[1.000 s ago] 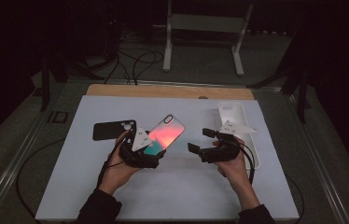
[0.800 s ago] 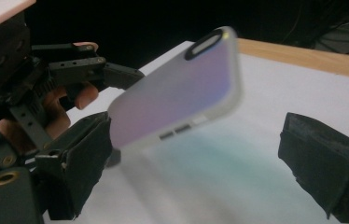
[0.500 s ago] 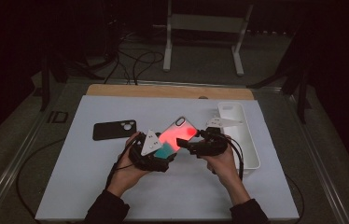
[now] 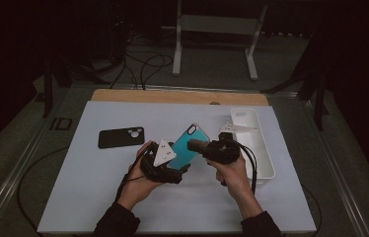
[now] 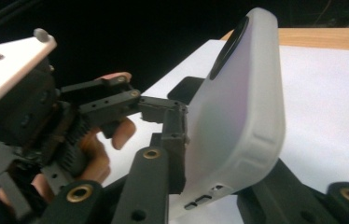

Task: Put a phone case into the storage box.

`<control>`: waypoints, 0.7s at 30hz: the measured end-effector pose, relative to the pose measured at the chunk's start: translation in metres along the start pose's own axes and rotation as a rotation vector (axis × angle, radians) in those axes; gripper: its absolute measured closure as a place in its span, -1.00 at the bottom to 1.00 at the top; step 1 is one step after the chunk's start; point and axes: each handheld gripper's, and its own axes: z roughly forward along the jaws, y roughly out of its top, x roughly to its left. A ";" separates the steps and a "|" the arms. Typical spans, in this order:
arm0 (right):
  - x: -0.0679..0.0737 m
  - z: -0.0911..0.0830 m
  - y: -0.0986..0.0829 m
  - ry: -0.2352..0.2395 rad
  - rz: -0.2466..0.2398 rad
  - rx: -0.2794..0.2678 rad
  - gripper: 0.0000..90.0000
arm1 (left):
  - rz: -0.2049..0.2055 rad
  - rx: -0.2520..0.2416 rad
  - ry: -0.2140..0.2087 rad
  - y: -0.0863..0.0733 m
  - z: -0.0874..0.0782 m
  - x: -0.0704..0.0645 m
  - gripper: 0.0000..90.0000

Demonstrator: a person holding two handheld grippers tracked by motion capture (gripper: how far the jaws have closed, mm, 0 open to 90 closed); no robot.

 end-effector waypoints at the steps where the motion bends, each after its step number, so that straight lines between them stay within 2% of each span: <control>1: 0.000 0.000 0.000 0.006 0.004 -0.001 0.78 | 0.002 0.002 0.001 0.000 0.000 0.000 -0.62; 6: 0.003 0.001 0.001 -0.002 0.009 0.008 0.82 | 0.012 0.005 0.021 0.000 0.001 -0.001 -0.62; 10: 0.005 0.002 0.001 -0.002 0.013 0.002 0.86 | 0.024 0.002 0.056 0.000 0.001 -0.004 -0.63; 15: 0.011 0.003 0.003 -0.015 -0.021 0.007 0.93 | 0.006 -0.003 0.048 0.000 0.002 -0.002 -0.61; 21: 0.012 0.003 0.004 -0.019 -0.030 0.007 0.93 | -0.012 0.000 0.043 -0.001 0.000 0.001 -0.58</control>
